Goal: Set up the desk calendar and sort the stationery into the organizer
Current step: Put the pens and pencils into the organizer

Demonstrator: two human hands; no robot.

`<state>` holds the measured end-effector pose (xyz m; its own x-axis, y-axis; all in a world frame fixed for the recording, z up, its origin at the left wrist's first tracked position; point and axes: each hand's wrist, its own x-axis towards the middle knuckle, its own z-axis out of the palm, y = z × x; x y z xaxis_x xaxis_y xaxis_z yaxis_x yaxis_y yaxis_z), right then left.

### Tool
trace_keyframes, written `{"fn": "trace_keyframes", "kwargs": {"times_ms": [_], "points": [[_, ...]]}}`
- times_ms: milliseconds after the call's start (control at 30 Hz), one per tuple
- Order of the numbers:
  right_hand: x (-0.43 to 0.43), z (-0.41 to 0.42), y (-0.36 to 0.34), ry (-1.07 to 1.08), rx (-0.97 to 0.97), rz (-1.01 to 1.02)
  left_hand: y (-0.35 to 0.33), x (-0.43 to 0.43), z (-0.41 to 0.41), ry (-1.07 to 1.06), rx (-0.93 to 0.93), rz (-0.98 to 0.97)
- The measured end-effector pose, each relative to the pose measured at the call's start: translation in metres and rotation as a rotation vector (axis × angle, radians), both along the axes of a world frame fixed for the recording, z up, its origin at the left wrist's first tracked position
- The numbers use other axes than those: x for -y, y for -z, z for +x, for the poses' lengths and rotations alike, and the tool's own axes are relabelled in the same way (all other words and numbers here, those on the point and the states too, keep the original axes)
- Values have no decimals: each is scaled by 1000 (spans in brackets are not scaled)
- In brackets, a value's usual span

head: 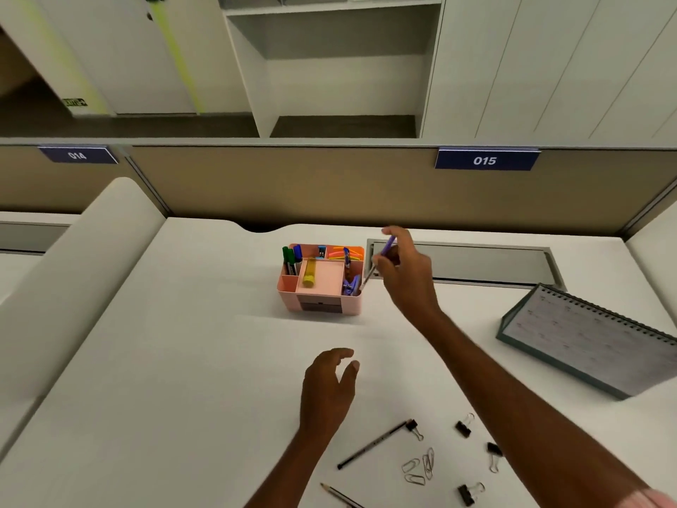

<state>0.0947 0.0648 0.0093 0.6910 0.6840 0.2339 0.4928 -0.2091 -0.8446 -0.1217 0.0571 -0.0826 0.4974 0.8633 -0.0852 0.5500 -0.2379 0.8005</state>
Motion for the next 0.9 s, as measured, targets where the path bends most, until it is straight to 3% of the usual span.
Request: {"fn": "trace_keyframes", "kwargs": {"times_ms": [267,467,900], "points": [[-73,31,15,-34,196,-63,30,2,-8,119,-102,36],[-93,37,36,-58,196,-235,42,8,-12,148,-107,2],[-77,46,23,43,249,11,59,8,-23,127,-124,-30]]}}
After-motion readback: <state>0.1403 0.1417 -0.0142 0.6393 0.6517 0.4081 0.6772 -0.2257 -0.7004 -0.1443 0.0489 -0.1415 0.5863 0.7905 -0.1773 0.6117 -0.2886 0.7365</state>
